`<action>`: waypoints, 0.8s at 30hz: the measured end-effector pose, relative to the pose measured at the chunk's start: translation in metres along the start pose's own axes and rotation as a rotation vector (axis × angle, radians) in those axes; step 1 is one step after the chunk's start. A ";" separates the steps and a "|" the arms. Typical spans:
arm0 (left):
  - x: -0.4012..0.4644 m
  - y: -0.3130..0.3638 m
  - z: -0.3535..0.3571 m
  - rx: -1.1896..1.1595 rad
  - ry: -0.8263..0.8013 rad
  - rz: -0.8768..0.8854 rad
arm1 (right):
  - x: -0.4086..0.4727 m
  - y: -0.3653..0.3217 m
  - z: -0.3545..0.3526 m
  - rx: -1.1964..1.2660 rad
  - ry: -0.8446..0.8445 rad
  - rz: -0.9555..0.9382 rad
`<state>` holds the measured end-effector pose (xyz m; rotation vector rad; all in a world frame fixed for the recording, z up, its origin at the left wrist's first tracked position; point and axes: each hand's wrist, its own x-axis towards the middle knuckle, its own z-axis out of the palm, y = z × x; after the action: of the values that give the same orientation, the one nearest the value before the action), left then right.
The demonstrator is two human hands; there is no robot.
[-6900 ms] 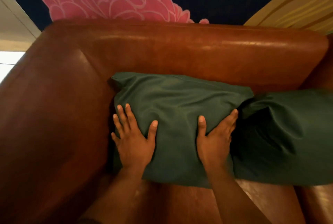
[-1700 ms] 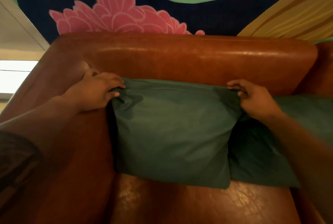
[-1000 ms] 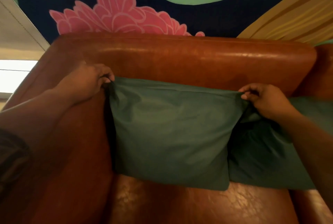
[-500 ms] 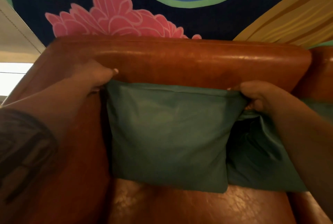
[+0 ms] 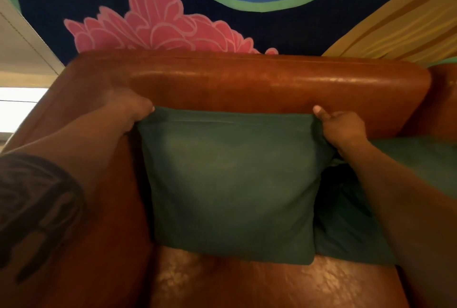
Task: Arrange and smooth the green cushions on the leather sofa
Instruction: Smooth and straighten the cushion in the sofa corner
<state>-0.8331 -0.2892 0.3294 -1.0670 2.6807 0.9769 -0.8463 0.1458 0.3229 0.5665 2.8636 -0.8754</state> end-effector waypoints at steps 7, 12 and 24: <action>-0.062 0.021 0.041 0.296 0.235 0.746 | -0.061 -0.062 0.035 -0.220 0.188 -0.506; -0.092 0.035 0.076 0.419 -0.129 0.974 | -0.091 -0.112 0.089 -0.340 -0.228 -0.619; -0.089 -0.007 0.071 0.693 -0.259 0.801 | -0.087 -0.074 0.094 -0.596 -0.291 -0.557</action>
<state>-0.7712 -0.1988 0.2974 0.2619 2.8404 0.1315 -0.7950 0.0093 0.3003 -0.3982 2.8086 -0.0816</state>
